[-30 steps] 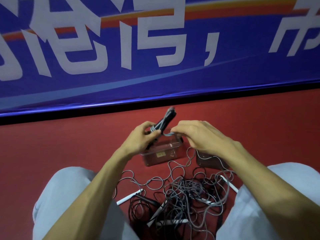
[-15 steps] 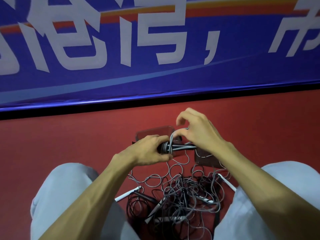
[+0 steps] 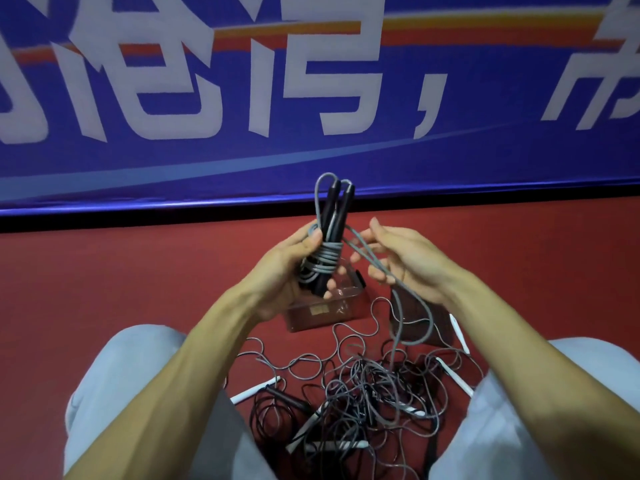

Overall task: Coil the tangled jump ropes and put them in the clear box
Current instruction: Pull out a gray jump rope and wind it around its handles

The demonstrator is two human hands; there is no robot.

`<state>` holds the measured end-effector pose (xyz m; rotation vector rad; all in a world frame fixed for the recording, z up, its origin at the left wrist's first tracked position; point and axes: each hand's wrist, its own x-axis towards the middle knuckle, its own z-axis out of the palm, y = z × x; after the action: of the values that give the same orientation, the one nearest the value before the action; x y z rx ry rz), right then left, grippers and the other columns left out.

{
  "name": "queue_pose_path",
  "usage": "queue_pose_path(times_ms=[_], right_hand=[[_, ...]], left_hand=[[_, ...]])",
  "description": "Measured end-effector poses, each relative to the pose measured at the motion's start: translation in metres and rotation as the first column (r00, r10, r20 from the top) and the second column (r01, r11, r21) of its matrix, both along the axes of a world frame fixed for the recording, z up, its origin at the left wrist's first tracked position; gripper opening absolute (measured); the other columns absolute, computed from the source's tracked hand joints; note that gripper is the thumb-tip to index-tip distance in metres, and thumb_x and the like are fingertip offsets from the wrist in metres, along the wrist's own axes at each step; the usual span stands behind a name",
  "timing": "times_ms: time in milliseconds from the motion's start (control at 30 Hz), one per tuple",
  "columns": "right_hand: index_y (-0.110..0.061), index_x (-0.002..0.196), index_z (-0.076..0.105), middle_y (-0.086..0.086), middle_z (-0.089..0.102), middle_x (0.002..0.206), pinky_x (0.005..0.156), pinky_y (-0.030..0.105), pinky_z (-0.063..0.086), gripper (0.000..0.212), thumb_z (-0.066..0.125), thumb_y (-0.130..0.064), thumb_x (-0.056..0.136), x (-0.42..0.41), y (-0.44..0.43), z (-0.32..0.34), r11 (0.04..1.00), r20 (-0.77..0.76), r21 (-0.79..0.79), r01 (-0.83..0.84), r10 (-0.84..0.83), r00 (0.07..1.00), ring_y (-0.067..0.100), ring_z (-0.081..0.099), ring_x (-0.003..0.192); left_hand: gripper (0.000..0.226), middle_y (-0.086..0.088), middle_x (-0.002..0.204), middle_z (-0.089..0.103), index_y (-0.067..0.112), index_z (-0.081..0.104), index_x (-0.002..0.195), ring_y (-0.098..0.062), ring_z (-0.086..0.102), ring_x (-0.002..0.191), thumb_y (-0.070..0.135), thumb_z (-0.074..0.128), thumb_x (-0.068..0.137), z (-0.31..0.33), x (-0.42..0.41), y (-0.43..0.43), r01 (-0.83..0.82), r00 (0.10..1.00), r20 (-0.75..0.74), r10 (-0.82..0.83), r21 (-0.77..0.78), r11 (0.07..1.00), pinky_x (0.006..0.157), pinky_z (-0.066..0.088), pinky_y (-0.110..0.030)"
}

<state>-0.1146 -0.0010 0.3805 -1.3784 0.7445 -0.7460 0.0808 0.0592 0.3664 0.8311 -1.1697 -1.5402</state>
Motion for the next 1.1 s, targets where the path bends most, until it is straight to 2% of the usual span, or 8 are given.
queue_pose_path(times_ms=[167,300,400,500,667,767,967,1100], right_hand=[[-0.006,0.091,0.060,0.004,0.053,0.061,0.042,0.019,0.043,0.015,0.053,-0.017,0.098,0.001,0.003,-0.008,0.975,-0.354,-0.170,-0.147,0.079,0.932,0.013,0.053,0.048],[-0.020,0.080,0.058,-0.002,0.065,0.060,0.057,0.020,0.045,0.018,0.058,-0.028,0.096,-0.001,0.005,-0.009,0.869,-0.717,-0.402,-0.289,-0.103,0.689,0.008,0.064,0.055],[-0.023,0.084,0.059,-0.003,0.061,0.069,0.060,0.028,0.046,0.013,0.059,-0.032,0.094,-0.006,0.002,-0.011,0.802,-0.801,-0.474,-0.364,-0.221,0.556,0.015,0.064,0.063],[-0.024,0.090,0.059,-0.004,0.059,0.084,0.074,0.037,0.049,0.008,0.057,-0.031,0.093,-0.008,0.004,-0.009,0.689,-0.788,-0.574,-0.442,-0.317,0.528,0.020,0.059,0.083],[-0.021,0.105,0.059,-0.008,0.051,0.093,0.072,0.037,0.048,0.017,0.044,-0.026,0.100,-0.008,0.014,-0.003,0.411,-0.691,-0.722,-0.557,-0.385,0.612,0.017,0.056,0.089],[-0.026,0.116,0.059,-0.008,0.056,0.100,0.072,0.040,0.050,0.022,0.045,-0.021,0.099,-0.006,0.018,-0.003,0.325,-0.647,-0.763,-0.560,-0.374,0.665,0.018,0.058,0.095],[-0.022,0.107,0.069,-0.004,0.064,0.097,0.066,0.037,0.049,0.022,0.062,-0.012,0.088,-0.001,0.021,-0.006,0.232,-0.599,-0.799,-0.554,-0.378,0.706,0.019,0.061,0.091],[-0.025,0.092,0.072,-0.010,0.061,0.093,0.062,0.026,0.036,0.016,0.070,-0.038,0.083,-0.003,0.018,-0.008,0.323,-0.549,-0.834,-0.446,-0.421,0.722,0.014,0.060,0.082]], left_hand=[[0.032,-0.021,0.089,0.059,0.024,0.056,0.123,-0.027,0.057,0.065,0.031,0.050,0.093,-0.002,0.005,-0.005,-0.050,0.996,-0.073,0.052,0.036,0.998,0.064,0.049,-0.035],[0.019,-0.020,0.084,0.060,0.016,0.054,0.105,-0.027,0.057,0.062,0.028,0.054,0.091,-0.006,0.006,-0.009,-0.157,0.987,0.001,0.158,0.127,0.979,0.064,0.047,-0.035],[0.011,-0.015,0.075,0.062,0.016,0.052,0.097,-0.026,0.057,0.056,0.027,0.054,0.096,-0.013,0.005,-0.013,-0.300,0.951,0.131,0.280,0.167,0.939,0.059,0.047,-0.033],[0.010,-0.008,0.070,0.060,0.016,0.056,0.090,-0.022,0.057,0.050,0.024,0.058,0.096,-0.022,0.006,-0.020,-0.447,0.865,0.294,0.406,0.086,0.890,0.059,0.045,-0.032],[0.032,-0.009,0.084,0.066,0.033,0.046,0.118,-0.022,0.063,0.067,0.026,0.064,0.093,-0.032,0.007,-0.026,-0.445,0.816,0.424,0.393,0.026,0.895,0.054,0.050,-0.030],[0.011,-0.006,0.080,0.065,0.031,0.058,0.103,-0.023,0.060,0.070,0.027,0.062,0.094,-0.038,0.006,-0.027,-0.370,0.724,0.582,0.370,-0.124,0.921,0.061,0.047,-0.033],[0.036,0.003,0.095,0.070,0.022,0.064,0.107,-0.017,0.063,0.087,0.034,0.078,0.077,-0.051,0.007,-0.028,0.075,0.420,0.894,0.156,-0.206,0.976,0.084,0.051,-0.036],[0.060,-0.002,0.104,0.069,0.028,0.057,0.114,-0.026,0.064,0.100,0.052,0.078,0.063,-0.059,-0.002,-0.019,0.255,0.402,0.916,-0.017,-0.093,0.962,0.090,0.051,-0.047]])
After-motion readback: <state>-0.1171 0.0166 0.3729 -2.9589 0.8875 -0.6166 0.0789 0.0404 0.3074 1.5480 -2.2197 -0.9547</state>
